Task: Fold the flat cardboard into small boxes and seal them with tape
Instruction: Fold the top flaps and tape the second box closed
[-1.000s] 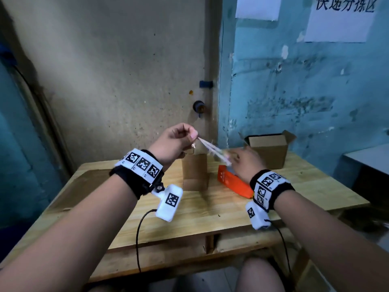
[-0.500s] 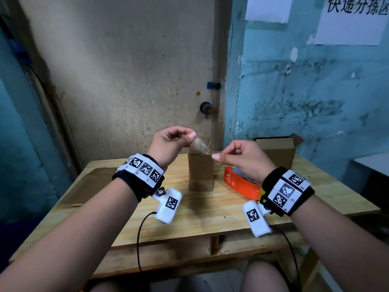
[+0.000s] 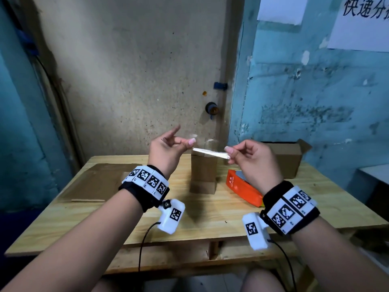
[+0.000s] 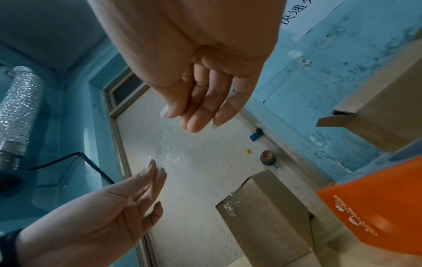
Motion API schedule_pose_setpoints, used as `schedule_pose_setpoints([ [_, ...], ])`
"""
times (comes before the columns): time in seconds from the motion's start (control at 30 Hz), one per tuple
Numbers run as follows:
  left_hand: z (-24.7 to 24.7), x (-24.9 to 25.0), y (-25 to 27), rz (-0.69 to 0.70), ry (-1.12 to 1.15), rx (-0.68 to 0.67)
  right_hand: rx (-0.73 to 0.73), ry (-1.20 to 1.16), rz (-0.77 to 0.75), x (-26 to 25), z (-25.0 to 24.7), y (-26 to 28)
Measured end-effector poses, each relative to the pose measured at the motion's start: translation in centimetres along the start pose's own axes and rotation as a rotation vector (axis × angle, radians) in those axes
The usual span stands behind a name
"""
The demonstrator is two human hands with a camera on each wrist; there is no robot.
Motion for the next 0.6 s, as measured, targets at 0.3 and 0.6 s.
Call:
schedule_pose_setpoints([
  [0.3,-0.5,-2.6,-1.0,-0.136,0.007,-0.021,-0.065,0.033,0.122,2.8,1.5,-2.1],
  [0.6,-1.2,-7.4,-3.3,-0.517,0.304,-0.144,-0.170,-0.564,0.489,7.9,6.8,-5.6],
])
Point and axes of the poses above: each hand's wrist, its own y-axis away from the middle knuckle, its own z-axis out of the palm, x = y × z, the point moved 4 cm from there along -y, towards the middle knuckle, and after that the axes turned 8 degrees about -x, right-handed, at the moved point
